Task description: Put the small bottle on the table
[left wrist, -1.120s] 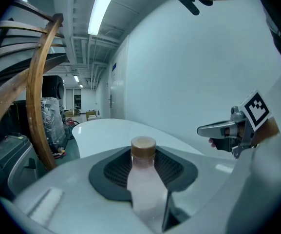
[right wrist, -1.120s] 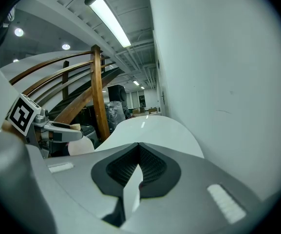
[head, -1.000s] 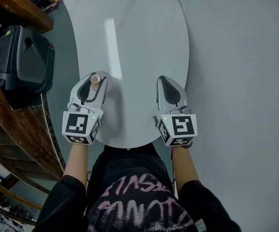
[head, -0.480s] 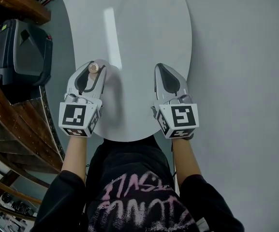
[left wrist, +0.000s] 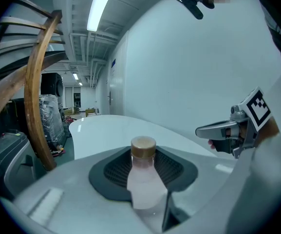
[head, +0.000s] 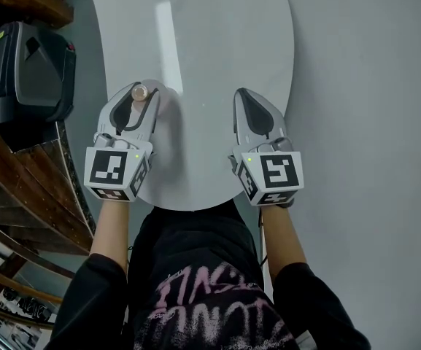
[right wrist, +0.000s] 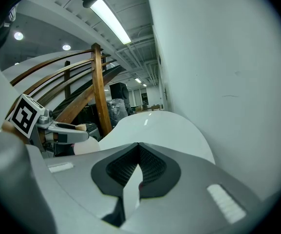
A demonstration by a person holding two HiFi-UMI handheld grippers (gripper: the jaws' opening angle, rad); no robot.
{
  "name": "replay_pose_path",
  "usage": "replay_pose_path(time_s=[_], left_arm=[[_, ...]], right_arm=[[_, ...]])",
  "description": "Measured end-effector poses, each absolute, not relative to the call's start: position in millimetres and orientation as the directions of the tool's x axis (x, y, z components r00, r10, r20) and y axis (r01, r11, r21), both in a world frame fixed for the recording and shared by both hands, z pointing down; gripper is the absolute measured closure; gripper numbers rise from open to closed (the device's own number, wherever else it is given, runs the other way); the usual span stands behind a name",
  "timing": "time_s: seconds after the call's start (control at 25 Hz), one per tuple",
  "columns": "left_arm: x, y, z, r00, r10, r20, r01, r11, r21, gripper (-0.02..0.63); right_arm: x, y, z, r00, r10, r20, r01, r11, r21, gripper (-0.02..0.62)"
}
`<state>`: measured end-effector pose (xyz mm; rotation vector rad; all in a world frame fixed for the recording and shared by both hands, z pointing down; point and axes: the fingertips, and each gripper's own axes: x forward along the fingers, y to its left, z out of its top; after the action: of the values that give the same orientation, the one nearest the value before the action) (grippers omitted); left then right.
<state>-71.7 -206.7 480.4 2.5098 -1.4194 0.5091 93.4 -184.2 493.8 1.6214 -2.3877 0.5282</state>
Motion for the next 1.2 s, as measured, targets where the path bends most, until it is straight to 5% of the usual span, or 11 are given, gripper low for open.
replay_pose_path(time_s=[1.2], left_arm=[[-53.8, -232.7, 516.1, 0.472, -0.765, 0.438, -0.863, -0.502, 0.053, 0.454]], right_arm=[[102.9, -210.8, 524.3, -0.378, -0.833, 0.404, -0.925, 0.322, -0.201, 0.581]])
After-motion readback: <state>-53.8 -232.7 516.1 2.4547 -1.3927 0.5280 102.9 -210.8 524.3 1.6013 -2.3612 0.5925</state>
